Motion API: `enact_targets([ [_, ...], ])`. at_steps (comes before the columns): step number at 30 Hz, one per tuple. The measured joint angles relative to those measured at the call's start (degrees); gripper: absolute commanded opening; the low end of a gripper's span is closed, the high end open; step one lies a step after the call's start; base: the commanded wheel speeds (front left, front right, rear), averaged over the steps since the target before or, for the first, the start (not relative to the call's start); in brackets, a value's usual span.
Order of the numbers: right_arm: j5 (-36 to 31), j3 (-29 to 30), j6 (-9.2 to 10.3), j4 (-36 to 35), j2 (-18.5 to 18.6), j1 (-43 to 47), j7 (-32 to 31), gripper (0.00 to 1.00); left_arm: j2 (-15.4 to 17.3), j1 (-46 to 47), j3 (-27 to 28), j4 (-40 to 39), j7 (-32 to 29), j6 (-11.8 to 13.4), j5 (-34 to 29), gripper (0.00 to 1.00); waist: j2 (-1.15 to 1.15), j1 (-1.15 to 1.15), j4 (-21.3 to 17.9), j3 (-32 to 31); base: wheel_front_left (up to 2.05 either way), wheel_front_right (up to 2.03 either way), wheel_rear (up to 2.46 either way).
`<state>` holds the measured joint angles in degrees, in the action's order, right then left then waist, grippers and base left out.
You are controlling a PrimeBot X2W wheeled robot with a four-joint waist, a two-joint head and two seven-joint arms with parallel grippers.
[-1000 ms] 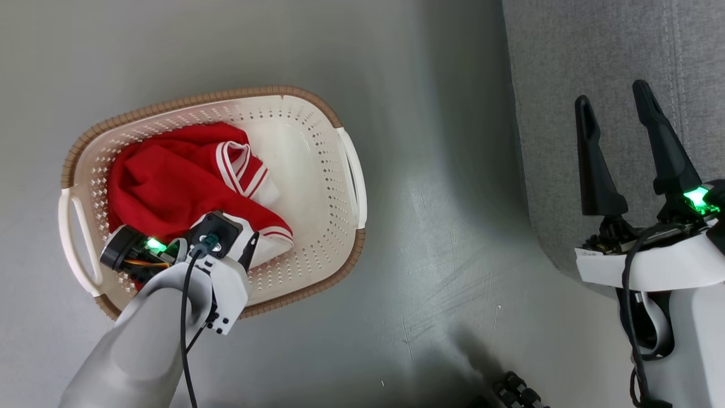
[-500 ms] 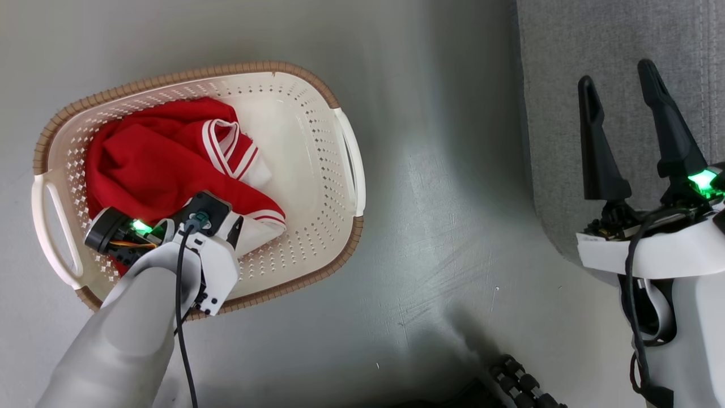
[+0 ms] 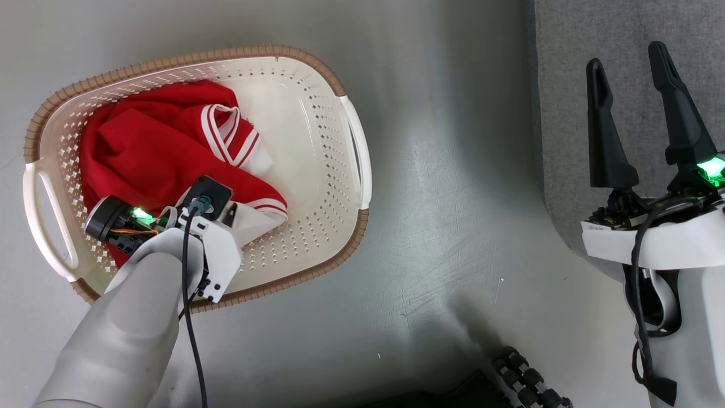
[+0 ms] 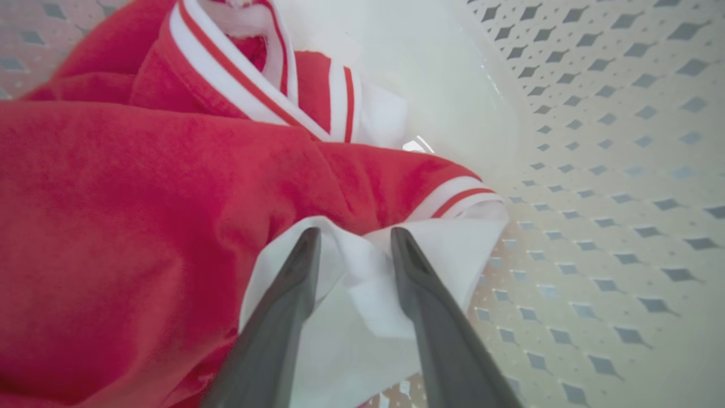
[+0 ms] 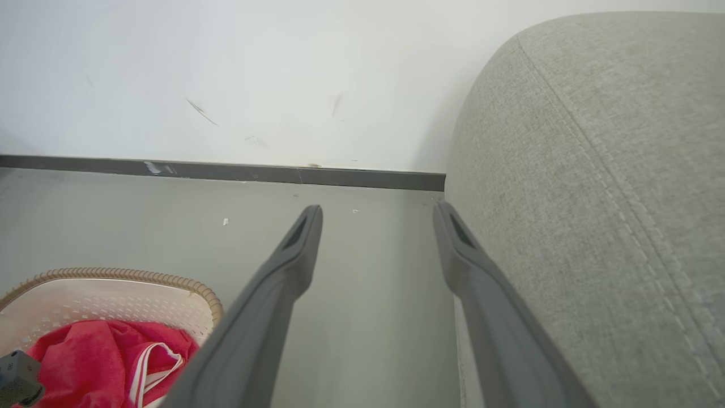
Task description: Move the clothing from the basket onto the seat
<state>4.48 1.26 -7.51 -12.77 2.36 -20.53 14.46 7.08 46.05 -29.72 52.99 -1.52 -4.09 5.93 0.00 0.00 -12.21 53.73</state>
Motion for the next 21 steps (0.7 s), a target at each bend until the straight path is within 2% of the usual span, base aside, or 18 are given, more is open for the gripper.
enact_targets([
  [1, 0.0, 0.0, 0.00, 0.0, 0.0, -0.1, 0.0, 1.00, 0.0, 0.2, 0.0, 0.3, 0.0, 0.0, 0.0, 0.20, 0.00, 0.00, 0.1, 0.0, 0.00, 0.00, 0.00],
  [2, 0.0, -0.1, 0.00, 0.1, 0.0, -0.3, 0.0, 1.00, 0.0, 0.3, 0.0, 0.5, 0.0, 0.0, 0.0, 0.00, 0.00, 0.00, 0.2, 0.0, 0.00, 0.00, 0.00],
  [11, 0.0, 0.3, 0.00, 0.3, 0.0, -2.3, 0.0, 1.00, -0.8, 0.7, 0.4, 1.0, 2.4, 0.3, 0.0, 0.00, 0.00, 0.00, 0.8, -0.8, 0.00, 0.00, 0.00],
  [21, -0.9, 3.4, 0.00, 2.1, 0.0, -3.7, 0.2, 1.00, -2.4, 1.4, 2.2, -0.3, 9.0, 0.8, 1.7, 0.00, 0.00, 0.00, 2.2, -2.9, 0.00, 0.00, 0.00],
])
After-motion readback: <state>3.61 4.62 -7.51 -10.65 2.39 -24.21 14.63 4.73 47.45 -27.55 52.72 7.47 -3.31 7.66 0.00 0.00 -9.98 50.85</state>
